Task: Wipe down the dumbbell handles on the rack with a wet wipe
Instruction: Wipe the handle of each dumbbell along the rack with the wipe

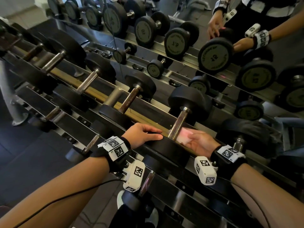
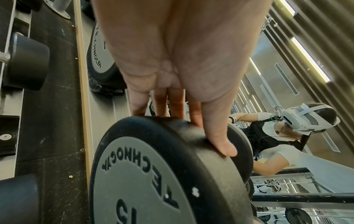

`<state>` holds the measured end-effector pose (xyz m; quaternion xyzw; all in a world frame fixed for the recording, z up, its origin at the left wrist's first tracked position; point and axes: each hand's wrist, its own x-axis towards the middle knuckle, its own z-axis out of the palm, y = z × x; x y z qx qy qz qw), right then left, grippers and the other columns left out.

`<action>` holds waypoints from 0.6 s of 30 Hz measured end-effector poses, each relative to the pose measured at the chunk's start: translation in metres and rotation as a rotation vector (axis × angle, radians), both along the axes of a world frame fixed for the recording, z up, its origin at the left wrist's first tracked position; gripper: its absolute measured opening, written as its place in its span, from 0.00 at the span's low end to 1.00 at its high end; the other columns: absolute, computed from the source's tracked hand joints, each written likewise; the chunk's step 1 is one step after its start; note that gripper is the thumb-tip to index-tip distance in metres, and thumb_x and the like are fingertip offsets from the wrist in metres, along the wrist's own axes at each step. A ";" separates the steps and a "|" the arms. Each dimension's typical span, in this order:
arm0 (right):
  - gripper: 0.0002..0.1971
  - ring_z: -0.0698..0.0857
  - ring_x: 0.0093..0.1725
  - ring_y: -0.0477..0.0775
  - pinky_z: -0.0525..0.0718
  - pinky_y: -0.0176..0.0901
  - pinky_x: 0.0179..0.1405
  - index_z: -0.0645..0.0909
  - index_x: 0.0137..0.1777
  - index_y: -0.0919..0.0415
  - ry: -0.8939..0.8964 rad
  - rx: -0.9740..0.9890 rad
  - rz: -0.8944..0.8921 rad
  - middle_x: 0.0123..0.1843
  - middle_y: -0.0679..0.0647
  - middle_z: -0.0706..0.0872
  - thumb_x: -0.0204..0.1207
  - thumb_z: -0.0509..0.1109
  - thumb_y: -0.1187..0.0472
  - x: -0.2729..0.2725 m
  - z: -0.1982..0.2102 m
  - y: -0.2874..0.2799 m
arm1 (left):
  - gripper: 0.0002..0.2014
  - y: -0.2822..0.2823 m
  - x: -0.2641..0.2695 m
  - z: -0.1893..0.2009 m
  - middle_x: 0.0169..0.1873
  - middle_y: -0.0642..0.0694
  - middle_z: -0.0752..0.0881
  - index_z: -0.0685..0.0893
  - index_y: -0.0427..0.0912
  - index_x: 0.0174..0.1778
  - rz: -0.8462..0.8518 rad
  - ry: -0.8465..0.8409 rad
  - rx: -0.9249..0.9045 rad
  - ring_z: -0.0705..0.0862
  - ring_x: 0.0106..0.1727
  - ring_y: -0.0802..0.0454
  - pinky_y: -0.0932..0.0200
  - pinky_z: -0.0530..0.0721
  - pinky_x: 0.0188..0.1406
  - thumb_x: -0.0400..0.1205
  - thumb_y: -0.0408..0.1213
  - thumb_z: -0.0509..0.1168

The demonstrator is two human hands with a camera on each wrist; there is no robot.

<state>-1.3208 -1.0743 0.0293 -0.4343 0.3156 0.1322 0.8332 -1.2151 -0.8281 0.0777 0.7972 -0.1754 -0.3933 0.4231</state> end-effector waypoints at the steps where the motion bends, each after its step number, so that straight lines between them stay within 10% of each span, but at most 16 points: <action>1: 0.21 0.88 0.62 0.65 0.90 0.50 0.48 0.77 0.71 0.70 0.014 0.007 -0.023 0.64 0.70 0.86 0.82 0.53 0.75 -0.004 -0.003 -0.004 | 0.13 0.000 0.000 0.000 0.59 0.58 0.88 0.89 0.59 0.58 -0.002 0.005 -0.001 0.83 0.66 0.58 0.47 0.73 0.78 0.78 0.49 0.74; 7: 0.23 0.91 0.56 0.63 0.91 0.51 0.42 0.77 0.72 0.64 0.066 -0.017 -0.100 0.59 0.65 0.89 0.82 0.52 0.76 0.005 -0.011 -0.007 | 0.15 -0.001 -0.001 0.004 0.58 0.57 0.89 0.90 0.56 0.60 0.003 0.021 -0.001 0.84 0.64 0.58 0.46 0.74 0.78 0.78 0.48 0.74; 12: 0.30 0.82 0.70 0.66 0.79 0.55 0.68 0.73 0.77 0.66 0.012 -0.048 -0.022 0.70 0.69 0.82 0.75 0.52 0.79 0.019 -0.012 0.013 | 0.15 -0.001 0.000 0.005 0.59 0.55 0.89 0.89 0.55 0.61 -0.008 0.025 0.001 0.84 0.64 0.57 0.46 0.75 0.77 0.78 0.47 0.74; 18: 0.28 0.84 0.68 0.65 0.85 0.54 0.59 0.75 0.76 0.62 -0.014 -0.038 0.019 0.70 0.67 0.83 0.78 0.54 0.78 -0.010 -0.006 -0.003 | 0.15 0.000 0.000 0.003 0.58 0.57 0.89 0.89 0.57 0.60 -0.010 0.019 0.002 0.84 0.64 0.58 0.48 0.76 0.76 0.77 0.49 0.74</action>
